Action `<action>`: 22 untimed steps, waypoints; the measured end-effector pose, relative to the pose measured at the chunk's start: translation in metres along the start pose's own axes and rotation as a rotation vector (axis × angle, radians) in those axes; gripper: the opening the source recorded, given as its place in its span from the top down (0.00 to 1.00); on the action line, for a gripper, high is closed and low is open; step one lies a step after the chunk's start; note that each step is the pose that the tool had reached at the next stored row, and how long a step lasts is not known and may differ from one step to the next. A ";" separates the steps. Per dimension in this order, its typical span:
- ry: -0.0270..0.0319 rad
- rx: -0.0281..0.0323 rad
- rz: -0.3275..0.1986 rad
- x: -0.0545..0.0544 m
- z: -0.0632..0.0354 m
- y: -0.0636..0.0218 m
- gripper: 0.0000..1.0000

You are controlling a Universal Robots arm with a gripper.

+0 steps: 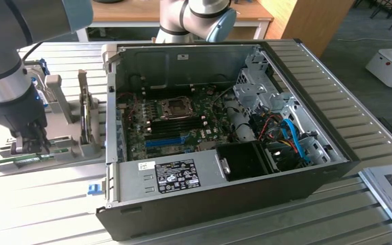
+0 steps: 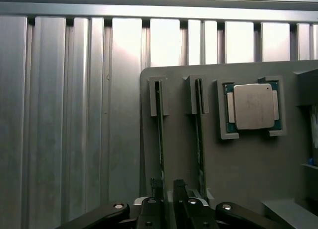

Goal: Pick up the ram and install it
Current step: 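Pick up the ram and move it above insertion slot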

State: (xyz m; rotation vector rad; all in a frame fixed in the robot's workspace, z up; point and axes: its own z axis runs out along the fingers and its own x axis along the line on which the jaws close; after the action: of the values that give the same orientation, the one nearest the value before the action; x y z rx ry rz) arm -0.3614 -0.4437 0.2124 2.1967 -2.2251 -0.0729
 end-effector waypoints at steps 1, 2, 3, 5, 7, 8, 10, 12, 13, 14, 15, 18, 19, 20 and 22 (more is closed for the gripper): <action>0.0000 0.0001 0.000 -0.001 0.0000 -0.0001 0.77; 0.0000 0.0001 0.000 -0.001 0.0001 -0.0001 0.77; 0.0000 0.0001 0.000 0.000 0.0000 -0.0001 0.77; 0.0000 0.0001 0.000 -0.001 0.0000 -0.0001 0.77; 0.0001 0.0000 0.000 -0.001 0.0004 -0.0001 0.77; 0.0000 0.0001 0.000 -0.001 0.0010 -0.0001 0.77; 0.0000 0.0000 0.000 -0.001 0.0020 -0.0001 0.77; 0.0000 0.0001 0.000 -0.001 0.0032 -0.0002 0.77; 0.0000 0.0000 0.000 0.000 0.0037 -0.0002 0.77; 0.0001 0.0000 0.000 0.000 0.0043 -0.0002 0.77; 0.0000 0.0000 0.000 0.000 0.0050 -0.0003 0.77; 0.0000 0.0000 0.000 0.000 0.0068 -0.0003 0.77; 0.0000 0.0001 0.000 0.000 0.0074 -0.0004 0.77; 0.0001 0.0000 0.000 0.000 0.0079 -0.0004 0.77; 0.0001 0.0000 0.000 0.000 0.0088 -0.0004 0.77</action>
State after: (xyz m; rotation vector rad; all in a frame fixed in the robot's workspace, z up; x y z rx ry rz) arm -0.3614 -0.4432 0.2037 2.1967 -2.2249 -0.0729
